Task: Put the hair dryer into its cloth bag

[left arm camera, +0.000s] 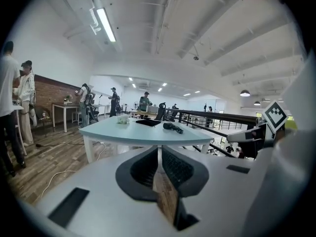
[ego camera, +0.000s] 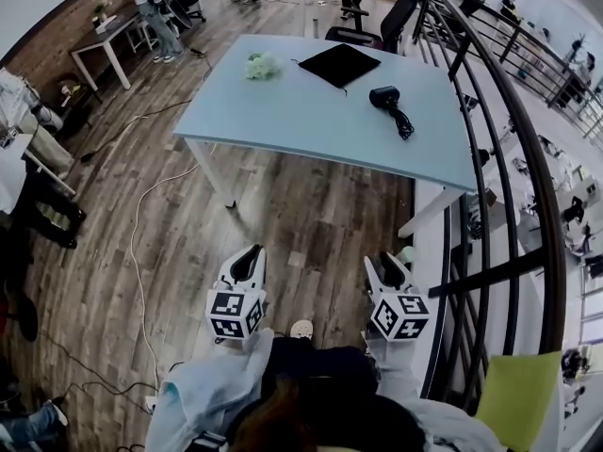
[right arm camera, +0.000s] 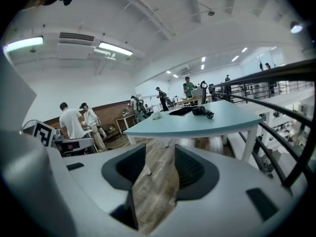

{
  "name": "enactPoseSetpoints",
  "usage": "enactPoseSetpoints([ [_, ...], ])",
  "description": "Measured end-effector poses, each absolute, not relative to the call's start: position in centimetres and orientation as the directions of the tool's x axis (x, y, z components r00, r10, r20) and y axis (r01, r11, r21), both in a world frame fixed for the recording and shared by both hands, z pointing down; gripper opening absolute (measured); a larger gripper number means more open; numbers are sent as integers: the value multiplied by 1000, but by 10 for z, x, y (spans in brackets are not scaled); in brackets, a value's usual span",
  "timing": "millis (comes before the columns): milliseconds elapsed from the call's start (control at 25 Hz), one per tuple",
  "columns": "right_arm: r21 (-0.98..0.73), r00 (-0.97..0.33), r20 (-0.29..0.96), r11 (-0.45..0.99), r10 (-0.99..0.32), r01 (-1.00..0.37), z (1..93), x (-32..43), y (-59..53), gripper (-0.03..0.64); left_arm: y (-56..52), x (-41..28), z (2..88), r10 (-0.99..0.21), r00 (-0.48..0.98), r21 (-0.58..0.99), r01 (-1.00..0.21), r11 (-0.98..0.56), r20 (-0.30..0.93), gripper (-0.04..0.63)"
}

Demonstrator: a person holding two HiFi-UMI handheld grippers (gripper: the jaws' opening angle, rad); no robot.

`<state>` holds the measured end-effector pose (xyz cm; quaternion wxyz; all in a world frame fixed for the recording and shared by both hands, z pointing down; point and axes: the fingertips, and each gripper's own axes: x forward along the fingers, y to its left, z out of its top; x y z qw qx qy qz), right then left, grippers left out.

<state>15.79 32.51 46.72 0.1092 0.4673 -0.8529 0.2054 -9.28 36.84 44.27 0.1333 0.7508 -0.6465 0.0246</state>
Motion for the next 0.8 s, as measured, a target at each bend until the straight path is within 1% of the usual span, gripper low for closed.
enactPoseSetpoints([
  [160,-269,-565,370,497,-737,-825,468,147,323,300,364,-99,447,-963,162,180,-976,-123,216,40],
  [320,-265,-585,392,522,-710,-811,472,140,324,453,365,-102,451,-959,163,182,-976,-122,230,40],
  [400,-268,-605,397,543,-690,-796,474,133,326,507,367,-104,455,-957,158,185,-976,-115,241,40],
  [480,-293,-618,395,544,-680,-786,476,131,329,539,371,-102,459,-954,165,193,-974,-118,249,40],
  [600,-333,-631,392,537,-669,-775,484,128,326,548,374,-103,465,-954,165,204,-972,-115,250,40],
  [800,-323,-652,390,567,-650,-758,484,118,309,546,365,-113,467,-960,127,213,-974,-74,249,40],
])
